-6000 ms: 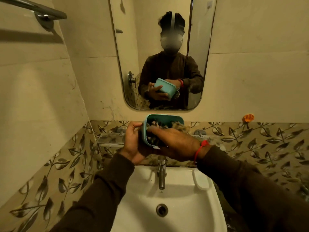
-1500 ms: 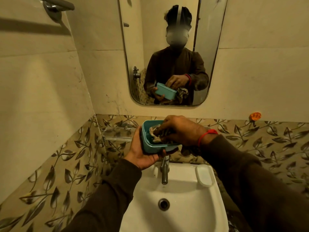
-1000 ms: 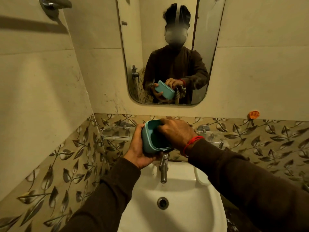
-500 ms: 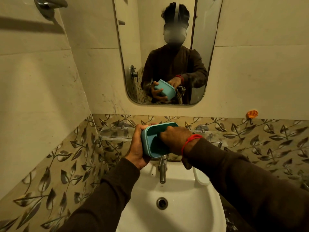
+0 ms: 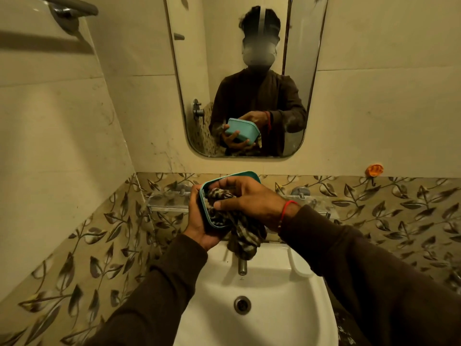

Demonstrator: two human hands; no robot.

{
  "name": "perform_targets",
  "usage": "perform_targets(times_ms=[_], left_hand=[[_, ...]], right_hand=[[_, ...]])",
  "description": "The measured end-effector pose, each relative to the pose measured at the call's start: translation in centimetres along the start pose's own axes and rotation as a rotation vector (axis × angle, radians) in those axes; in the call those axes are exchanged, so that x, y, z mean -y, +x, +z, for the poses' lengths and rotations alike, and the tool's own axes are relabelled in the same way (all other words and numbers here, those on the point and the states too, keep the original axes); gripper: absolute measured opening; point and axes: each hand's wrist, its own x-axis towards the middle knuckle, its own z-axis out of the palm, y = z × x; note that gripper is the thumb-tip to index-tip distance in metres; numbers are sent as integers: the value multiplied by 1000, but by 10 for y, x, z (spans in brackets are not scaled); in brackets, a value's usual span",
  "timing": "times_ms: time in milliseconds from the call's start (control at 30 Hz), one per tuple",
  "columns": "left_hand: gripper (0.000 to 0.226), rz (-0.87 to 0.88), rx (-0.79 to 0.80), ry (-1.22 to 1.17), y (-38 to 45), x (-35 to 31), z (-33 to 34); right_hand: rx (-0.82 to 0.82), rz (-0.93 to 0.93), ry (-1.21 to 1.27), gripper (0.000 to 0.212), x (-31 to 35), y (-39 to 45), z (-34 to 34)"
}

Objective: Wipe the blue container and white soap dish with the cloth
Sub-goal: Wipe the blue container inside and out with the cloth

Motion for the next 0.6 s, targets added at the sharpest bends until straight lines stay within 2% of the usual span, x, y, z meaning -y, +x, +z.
perform_targets(times_ms=[67,167,267,367,467,600], left_hand=[[72,8,-23,-38,0,-1,1],[67,25,-27,-60,-2,-2,4],[74,21,-8,-68,-4,1,5],[75,-13,-14,-97,-5,4,-3],[75,-54,-7,-105,-10,10,-11],[77,-52,62,37,-16,4,-10]], right_hand=[[-101,-31,-131,37,3,2,4],[-257,-120,-629,39,3,3,5],[-168,-128,-882,46,1,3,11],[10,-146,-894,38,-2,-1,18],[108,-194,-824,31,-4,-6,16],[231,-205,-797,25,-6,-13,2]])
